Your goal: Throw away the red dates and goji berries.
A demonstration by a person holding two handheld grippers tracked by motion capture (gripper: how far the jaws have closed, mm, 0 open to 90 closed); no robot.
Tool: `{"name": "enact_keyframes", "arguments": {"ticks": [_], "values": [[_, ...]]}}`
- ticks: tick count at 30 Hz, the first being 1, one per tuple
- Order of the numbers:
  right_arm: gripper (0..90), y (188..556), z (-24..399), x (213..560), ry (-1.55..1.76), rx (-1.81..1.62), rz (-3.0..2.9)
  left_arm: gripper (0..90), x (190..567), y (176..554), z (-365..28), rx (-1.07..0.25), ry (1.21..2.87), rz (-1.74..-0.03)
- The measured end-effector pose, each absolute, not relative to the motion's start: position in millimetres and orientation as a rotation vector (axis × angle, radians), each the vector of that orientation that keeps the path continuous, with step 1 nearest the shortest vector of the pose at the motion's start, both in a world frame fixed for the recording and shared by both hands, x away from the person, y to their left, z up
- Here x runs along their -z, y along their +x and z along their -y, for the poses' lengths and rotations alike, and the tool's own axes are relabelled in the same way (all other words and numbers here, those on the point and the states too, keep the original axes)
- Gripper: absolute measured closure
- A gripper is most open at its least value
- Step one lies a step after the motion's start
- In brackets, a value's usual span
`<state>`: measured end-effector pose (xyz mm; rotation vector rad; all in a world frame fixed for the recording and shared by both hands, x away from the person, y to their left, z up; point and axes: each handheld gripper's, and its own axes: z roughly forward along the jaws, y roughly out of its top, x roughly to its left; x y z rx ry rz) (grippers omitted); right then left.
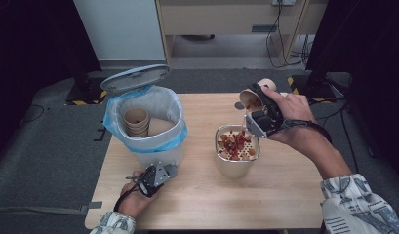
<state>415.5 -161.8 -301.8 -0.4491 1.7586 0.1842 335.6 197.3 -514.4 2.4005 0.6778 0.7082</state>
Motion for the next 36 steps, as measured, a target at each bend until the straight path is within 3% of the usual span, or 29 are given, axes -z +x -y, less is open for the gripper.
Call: {"name": "enact_keyframes", "arguments": {"ticks": [36], "values": [[28.3,416.0,150.6,313.9,-0.621,0.036,-1.716,89.6,514.6,335.3,-197.1,-0.705,2.400,-0.681]]}}
